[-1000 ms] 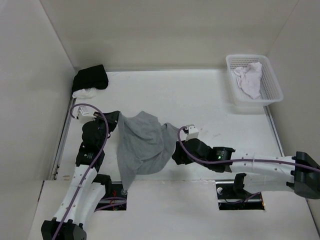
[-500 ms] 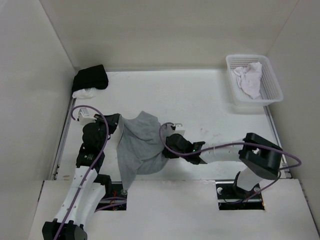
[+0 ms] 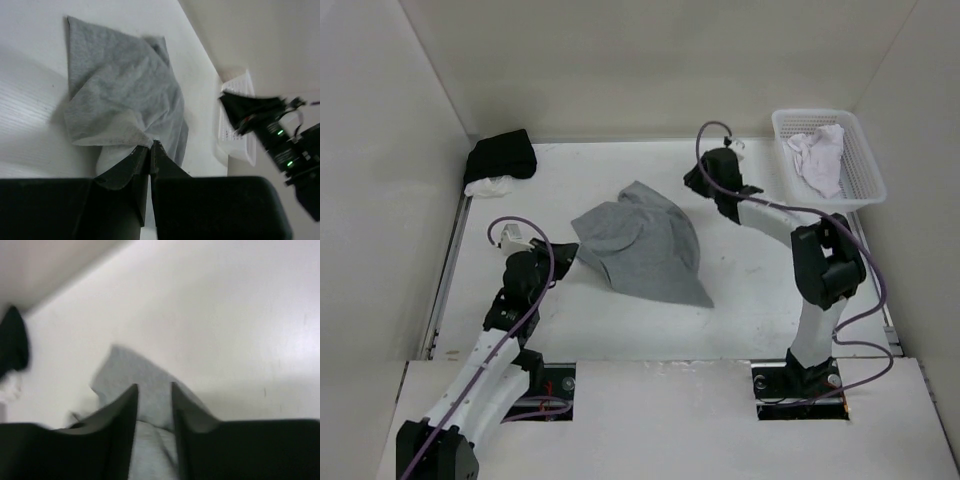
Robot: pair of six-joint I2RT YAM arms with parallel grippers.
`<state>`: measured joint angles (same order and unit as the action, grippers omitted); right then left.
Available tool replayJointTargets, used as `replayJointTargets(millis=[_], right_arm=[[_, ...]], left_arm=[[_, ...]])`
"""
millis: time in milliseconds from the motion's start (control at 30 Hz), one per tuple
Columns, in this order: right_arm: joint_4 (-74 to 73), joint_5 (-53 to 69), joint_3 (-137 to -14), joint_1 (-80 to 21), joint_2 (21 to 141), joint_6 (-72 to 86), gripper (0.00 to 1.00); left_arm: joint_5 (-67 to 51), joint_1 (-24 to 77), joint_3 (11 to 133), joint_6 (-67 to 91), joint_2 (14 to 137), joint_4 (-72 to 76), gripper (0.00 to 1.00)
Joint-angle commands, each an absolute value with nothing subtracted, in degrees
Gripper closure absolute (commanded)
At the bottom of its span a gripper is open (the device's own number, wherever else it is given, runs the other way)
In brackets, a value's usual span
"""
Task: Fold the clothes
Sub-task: Flatten the tank top out
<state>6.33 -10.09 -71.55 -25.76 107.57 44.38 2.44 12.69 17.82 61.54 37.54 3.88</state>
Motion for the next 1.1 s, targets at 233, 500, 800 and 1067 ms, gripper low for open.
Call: replayJointTargets(millis=[233, 500, 800, 1067], right_arm=[[6.06, -10.19, -51.11, -28.77, 87.39, 35.06, 0.62], [-0.24, -18.01, -28.92, -33.61, 65.58, 45.61, 0.85], [-6.68, -19.33, -24.61, -42.23, 62.84, 51.06, 0.46], [-8.00, -17.75, -25.40, -48.72, 68.02, 53.43, 0.51]], left_arm=[[8.44, 20.26, 15.21, 62.58, 42.80, 11.33, 0.97], [7.73, 12.45, 16.08, 59.94, 38.07, 8.71, 0.97], [3.69, 8.57, 14.51, 62.40, 38.76, 10.01, 0.97], [3.16, 8.92, 14.59, 61.61, 38.76, 10.37, 0.97]])
